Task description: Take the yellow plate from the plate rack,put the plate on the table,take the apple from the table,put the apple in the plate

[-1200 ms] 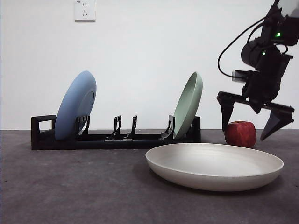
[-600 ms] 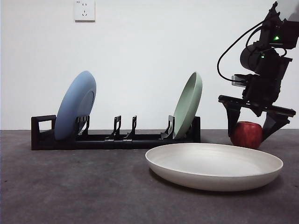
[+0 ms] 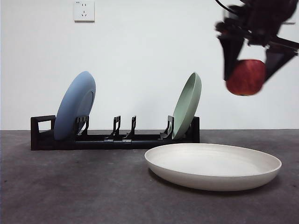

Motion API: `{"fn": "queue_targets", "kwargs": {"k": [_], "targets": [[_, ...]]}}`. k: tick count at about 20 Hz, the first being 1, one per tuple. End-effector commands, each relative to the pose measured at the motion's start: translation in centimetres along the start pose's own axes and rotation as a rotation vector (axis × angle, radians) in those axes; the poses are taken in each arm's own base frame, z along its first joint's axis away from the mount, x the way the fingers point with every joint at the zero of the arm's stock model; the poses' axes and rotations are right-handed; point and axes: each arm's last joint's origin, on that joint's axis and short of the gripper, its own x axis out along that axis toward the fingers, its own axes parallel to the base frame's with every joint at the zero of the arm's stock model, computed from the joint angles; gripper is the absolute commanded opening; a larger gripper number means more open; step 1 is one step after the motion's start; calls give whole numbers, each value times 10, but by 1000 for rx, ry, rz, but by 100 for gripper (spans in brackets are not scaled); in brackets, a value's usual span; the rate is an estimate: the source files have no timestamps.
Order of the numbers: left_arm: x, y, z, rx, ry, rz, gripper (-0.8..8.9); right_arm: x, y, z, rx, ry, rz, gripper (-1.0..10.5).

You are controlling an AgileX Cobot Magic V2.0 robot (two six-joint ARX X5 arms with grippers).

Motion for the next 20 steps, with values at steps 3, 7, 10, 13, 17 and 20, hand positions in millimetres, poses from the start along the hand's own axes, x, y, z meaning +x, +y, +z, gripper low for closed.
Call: {"fn": "queue_targets", "kwargs": {"k": [3, 7, 10, 13, 17, 20], "targets": [[9, -3, -15, 33, 25, 2, -5, 11, 59, -13, -158, 34, 68, -8], [11, -6, -20, 66, 34, -17, -5, 52, 91, -44, -201, 98, 99, -8], [11, -7, -20, 68, 34, -20, -5, 82, 89, -63, -190, 97, 67, -8], [11, -7, -20, 67, 34, -20, -5, 97, 82, -73, -195, 91, 10, -8], [11, -7, -20, 68, 34, -21, -5, 111, 79, -81, -196, 60, 21, -8], [11, -7, -20, 68, 34, -21, -5, 115, 78, -85, -195, 64, 20, -8]]}}
